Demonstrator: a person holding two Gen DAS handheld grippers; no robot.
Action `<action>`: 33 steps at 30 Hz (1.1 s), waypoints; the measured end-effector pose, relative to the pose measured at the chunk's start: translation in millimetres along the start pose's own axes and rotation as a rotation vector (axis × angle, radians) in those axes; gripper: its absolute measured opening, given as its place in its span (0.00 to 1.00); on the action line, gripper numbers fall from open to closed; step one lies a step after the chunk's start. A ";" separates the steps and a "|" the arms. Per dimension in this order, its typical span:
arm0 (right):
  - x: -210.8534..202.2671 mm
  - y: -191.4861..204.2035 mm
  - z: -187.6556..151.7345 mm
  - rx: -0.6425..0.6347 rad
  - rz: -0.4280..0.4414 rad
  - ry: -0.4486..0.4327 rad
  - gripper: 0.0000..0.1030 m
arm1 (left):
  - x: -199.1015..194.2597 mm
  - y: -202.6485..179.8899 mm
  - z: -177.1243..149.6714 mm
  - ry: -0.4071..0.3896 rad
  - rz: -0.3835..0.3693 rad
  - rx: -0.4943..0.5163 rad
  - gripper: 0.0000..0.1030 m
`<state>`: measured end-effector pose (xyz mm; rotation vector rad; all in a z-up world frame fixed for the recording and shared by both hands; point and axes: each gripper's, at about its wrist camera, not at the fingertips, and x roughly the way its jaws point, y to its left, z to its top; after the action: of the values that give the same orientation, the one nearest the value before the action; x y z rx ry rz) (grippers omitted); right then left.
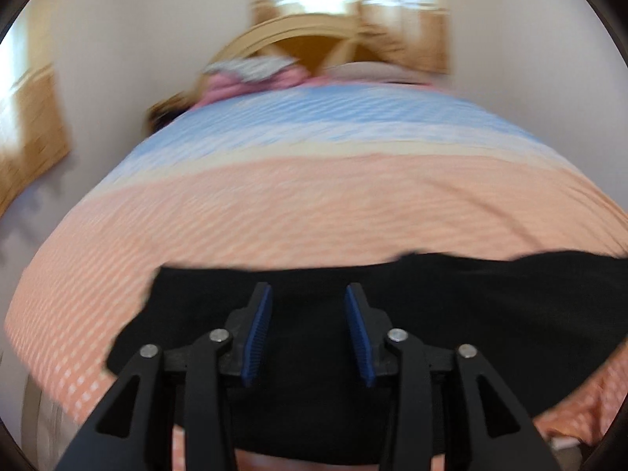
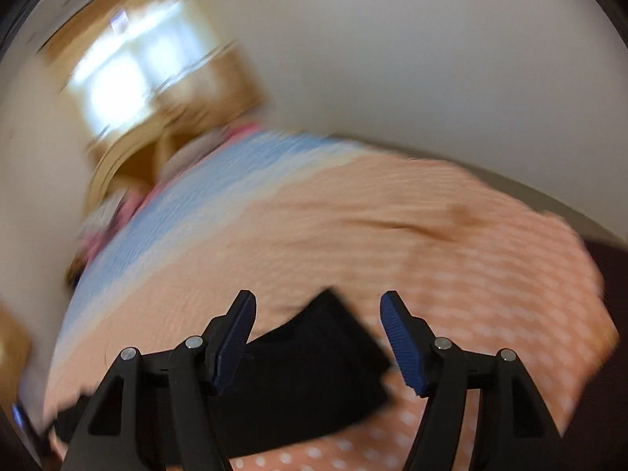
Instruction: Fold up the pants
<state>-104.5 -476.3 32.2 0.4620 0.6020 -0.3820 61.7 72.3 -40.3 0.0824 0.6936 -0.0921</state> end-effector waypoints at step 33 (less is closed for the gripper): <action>71.3 -45.4 -9.7 -0.064 -0.018 0.113 0.44 | 17.0 -107.1 -30.6 0.132 -0.197 0.060 0.57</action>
<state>-75.9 -523.8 -32.4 0.4187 0.7261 -0.3547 43.3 -31.7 -79.5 0.0783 0.8295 -0.2991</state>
